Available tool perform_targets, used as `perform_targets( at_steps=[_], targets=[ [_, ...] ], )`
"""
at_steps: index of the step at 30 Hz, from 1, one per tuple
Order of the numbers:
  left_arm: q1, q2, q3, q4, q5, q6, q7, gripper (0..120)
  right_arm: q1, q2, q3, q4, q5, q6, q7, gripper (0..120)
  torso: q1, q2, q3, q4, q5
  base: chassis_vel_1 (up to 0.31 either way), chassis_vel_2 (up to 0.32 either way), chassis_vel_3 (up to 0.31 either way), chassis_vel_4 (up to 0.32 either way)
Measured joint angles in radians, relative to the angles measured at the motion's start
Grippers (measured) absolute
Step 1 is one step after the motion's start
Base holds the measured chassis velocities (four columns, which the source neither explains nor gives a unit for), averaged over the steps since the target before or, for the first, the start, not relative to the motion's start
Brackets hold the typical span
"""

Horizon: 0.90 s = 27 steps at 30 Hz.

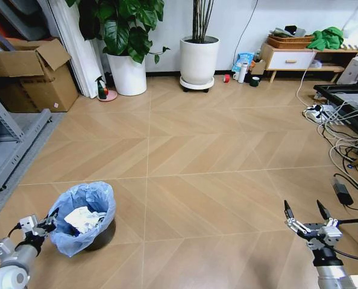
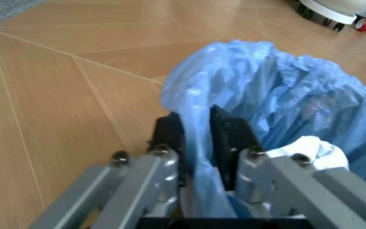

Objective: Pick up the trash bin and place the garbage on the floor into it.

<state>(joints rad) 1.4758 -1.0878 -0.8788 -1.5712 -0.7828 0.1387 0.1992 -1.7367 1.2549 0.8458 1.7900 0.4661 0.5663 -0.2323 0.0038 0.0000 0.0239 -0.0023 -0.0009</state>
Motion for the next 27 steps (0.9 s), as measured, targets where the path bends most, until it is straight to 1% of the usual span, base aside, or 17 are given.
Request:
perform_targets(
  at_steps=[2,3,5,7,8,9,11,12,13,15,17,19,21,22,25,27],
  targets=[
    [-0.001,-0.002,0.0,-0.002,0.001,-0.001,-0.001,27,0.004,-0.001,-0.002,-0.005,0.001,0.0,-0.001,100,0.0,0.0,0.0,0.0,0.0003,0.0,0.0,0.0,0.0],
    [-0.001,-0.002,0.0,-0.002,0.001,-0.001,-0.001,27,0.004,-0.001,-0.002,-0.005,0.001,0.0,-0.001,100,0.0,0.0,0.0,0.0,0.0003,0.0,0.0,0.0,0.0],
    [-0.001,-0.005,0.0,-0.004,0.003,-0.001,-0.004,38,0.009,-0.002,-0.004,-0.009,0.002,0.0,-0.001,100,0.0,0.0,0.0,0.0,0.0002,0.0,0.0,0.0,0.0],
    [-0.001,-0.006,0.0,-0.004,0.005,-0.002,-0.004,39,0.009,-0.002,-0.005,-0.01,0.002,0.001,-0.001,100,0.0,0.0,0.0,0.0,0.0003,0.0,0.0,0.0,0.0],
    [-0.001,-0.009,0.0,-0.004,0.008,-0.003,-0.005,48,0.01,-0.002,-0.005,-0.01,0.003,0.001,-0.001,100,0.0,0.0,0.0,0.0,0.0002,0.0,0.0,0.0,0.0],
    [0.0,-0.009,0.0,-0.005,0.009,-0.003,-0.006,48,0.011,-0.002,-0.005,-0.011,0.003,0.001,-0.001,100,0.0,0.0,0.0,0.0,0.0002,0.0,0.0,0.0,0.0],
    [0.0,-0.012,0.0,-0.007,0.011,-0.006,-0.008,61,0.011,-0.005,-0.006,-0.012,0.005,0.001,-0.001,100,0.0,0.0,0.0,0.0,0.0002,0.0,0.0,0.0,0.0],
    [0.0,-0.012,0.0,-0.007,0.011,-0.006,-0.008,61,0.011,-0.005,-0.006,-0.012,0.005,0.001,-0.001,100,0.0,0.0,0.0,0.0,0.0002,0.0,0.0,0.0,0.0],
    [0.0,-0.012,-0.001,-0.008,0.011,-0.006,-0.008,64,0.011,-0.006,-0.006,-0.012,0.006,0.001,-0.001,100,0.0,0.0,0.0,0.0,0.0002,0.0,0.0,0.0,0.0],
    [0.002,-0.009,-0.008,-0.016,0.013,-0.009,-0.008,76,0.012,-0.012,-0.006,-0.012,0.01,0.0,-0.001,100,0.0,0.0,0.0,0.0,0.0001,0.0,0.0,0.0,0.0],
    [0.003,-0.007,-0.01,-0.019,0.014,-0.009,-0.009,77,0.012,-0.013,-0.006,-0.012,0.01,0.0,-0.001,100,0.0,0.0,0.0,0.0,0.0001,0.0,0.0,0.0,0.0],
    [0.011,0.002,-0.019,-0.037,0.015,-0.011,-0.023,89,0.013,-0.019,-0.006,-0.011,0.012,-0.001,0.001,100,0.0,0.0,0.0,0.0,0.0002,0.0,0.0,0.0,0.0],
    [0.023,0.01,-0.025,-0.062,0.009,-0.015,-0.049,97,0.01,-0.025,-0.009,-0.003,0.01,-0.014,0.02,100,0.0,0.0,0.0,0.0,0.0003,0.0,0.0,0.0,0.0],
    [0.023,0.01,-0.025,-0.062,0.009,-0.015,-0.049,97,0.01,-0.025,-0.009,-0.003,0.01,-0.014,0.02,100,0.0,0.0,0.0,0.0,0.0003,0.0,0.0,0.0,0.0],
    [0.044,0.023,-0.034,-0.113,0.014,-0.05,-0.099,107,0.011,-0.039,-0.017,0.022,0.008,-0.038,0.06,100,0.0,0.0,0.0,0.0,0.0002,0.0,0.0,0.0,0.0],
    [0.048,0.025,-0.036,-0.124,0.014,-0.05,-0.108,108,0.012,-0.042,-0.018,0.026,0.008,-0.043,0.066,100,0.0,0.0,0.0,0.0,0.0003,0.0,0.0,0.0,0.0]
  ],
)
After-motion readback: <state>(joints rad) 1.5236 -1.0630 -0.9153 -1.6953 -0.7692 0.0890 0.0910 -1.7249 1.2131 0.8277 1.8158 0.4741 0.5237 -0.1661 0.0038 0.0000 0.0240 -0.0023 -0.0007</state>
